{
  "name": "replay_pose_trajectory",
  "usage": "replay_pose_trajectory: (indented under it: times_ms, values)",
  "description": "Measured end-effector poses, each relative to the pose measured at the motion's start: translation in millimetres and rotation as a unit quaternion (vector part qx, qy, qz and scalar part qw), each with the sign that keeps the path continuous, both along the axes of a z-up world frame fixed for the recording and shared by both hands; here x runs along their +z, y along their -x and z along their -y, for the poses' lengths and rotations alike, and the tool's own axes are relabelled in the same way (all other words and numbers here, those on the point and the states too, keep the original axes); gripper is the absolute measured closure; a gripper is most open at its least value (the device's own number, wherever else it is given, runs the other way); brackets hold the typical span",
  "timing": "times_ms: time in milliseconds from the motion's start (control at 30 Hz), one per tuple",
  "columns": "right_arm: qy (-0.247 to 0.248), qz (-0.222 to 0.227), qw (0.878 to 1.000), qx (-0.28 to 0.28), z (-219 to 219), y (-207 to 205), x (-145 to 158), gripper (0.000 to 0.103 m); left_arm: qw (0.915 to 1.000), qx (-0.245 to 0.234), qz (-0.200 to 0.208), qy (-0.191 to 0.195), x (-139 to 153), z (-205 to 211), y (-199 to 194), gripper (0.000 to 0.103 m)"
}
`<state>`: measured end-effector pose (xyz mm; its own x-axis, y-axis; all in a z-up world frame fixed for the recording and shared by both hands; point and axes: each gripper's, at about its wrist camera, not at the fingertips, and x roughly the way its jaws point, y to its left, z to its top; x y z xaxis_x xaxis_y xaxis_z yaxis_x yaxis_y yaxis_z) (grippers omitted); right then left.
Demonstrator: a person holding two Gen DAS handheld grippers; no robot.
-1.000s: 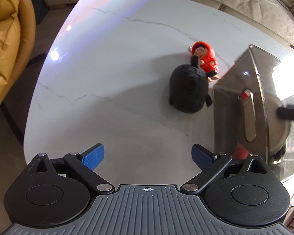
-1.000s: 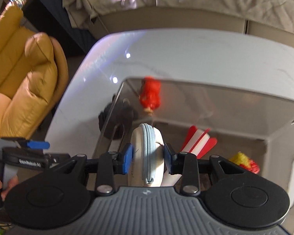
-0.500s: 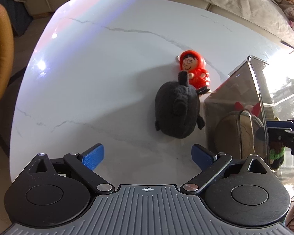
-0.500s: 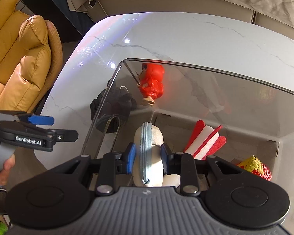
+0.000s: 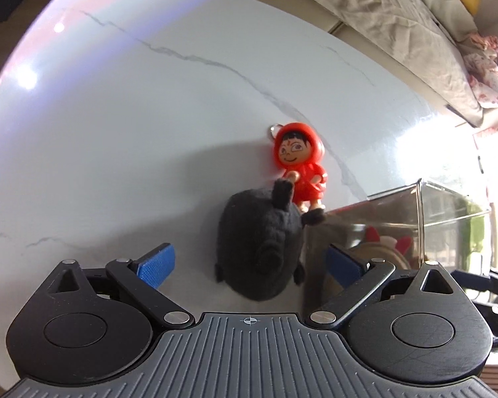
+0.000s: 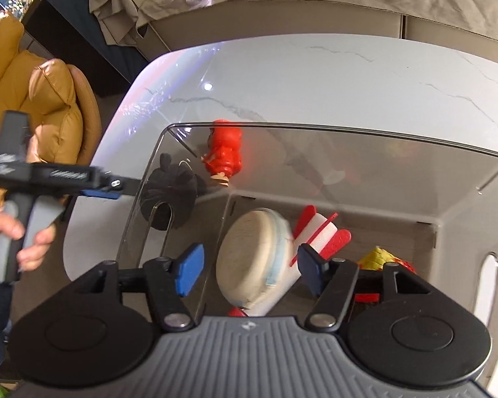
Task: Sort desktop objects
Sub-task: 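Lower the case into the box with the right tool while the left tool grasps the black plush, then carry the black plush into the box with the left tool and release it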
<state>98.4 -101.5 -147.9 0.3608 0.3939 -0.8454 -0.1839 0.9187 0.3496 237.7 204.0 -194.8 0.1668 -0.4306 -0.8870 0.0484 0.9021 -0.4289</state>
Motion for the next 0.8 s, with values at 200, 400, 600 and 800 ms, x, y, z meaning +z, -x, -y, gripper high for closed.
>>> replay_pose_trajectory:
  times_ms: [200,400,600,800]
  values:
    - [-0.008,0.016,1.0,0.0,20,14,8,0.026,0.9999,-0.003,-0.012,-0.005,-26,19,-9,0.003]
    - [-0.03,0.007,0.999,-0.014,39,23,8,0.02,0.9983,-0.011,0.013,-0.056,-30,33,-3,0.003]
    - [-0.043,0.006,0.999,-0.025,48,28,6,0.017,0.9984,-0.001,0.01,-0.056,-32,33,-1,0.032]
    - [-0.051,0.01,0.998,-0.029,56,39,12,0.017,0.9963,-0.006,0.029,-0.081,-13,35,7,0.035]
